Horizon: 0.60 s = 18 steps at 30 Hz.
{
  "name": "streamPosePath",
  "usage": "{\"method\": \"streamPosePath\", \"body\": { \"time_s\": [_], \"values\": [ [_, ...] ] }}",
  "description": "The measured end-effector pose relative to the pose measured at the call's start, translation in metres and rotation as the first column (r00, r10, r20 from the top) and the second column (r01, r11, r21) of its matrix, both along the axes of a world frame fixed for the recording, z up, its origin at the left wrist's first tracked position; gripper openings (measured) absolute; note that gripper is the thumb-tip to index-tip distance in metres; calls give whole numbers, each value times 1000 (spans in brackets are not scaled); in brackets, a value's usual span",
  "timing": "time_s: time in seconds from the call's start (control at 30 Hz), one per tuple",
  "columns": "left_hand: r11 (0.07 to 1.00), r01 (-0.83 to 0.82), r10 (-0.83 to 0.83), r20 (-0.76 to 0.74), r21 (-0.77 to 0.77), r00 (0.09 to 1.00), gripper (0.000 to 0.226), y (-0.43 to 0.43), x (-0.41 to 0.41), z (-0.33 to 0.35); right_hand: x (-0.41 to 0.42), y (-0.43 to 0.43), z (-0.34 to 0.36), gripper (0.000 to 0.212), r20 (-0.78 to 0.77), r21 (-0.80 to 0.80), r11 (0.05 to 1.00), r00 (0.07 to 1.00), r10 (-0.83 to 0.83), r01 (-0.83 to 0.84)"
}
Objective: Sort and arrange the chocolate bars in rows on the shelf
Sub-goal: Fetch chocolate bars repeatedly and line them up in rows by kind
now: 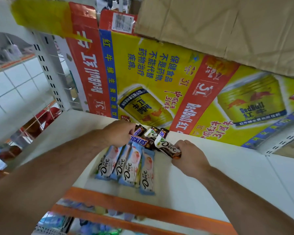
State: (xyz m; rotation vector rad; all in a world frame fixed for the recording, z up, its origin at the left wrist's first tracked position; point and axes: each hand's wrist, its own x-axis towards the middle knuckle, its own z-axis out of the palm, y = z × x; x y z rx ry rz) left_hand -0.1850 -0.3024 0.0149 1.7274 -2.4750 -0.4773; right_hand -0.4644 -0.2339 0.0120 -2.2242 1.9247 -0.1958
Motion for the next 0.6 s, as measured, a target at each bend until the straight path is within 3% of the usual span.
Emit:
{"method": "streamPosePath", "body": {
  "time_s": [0.3,0.6],
  "values": [
    [997,-67,75,-239,44,968,18,14,-15,23,-15,23,3,43,-9,-23,1000,1000,1,-1],
    [984,55,19,-400,172,916,19,57,-104,36,-82,71,15,41,-104,-127,989,992,65,-78]
  ]
}}
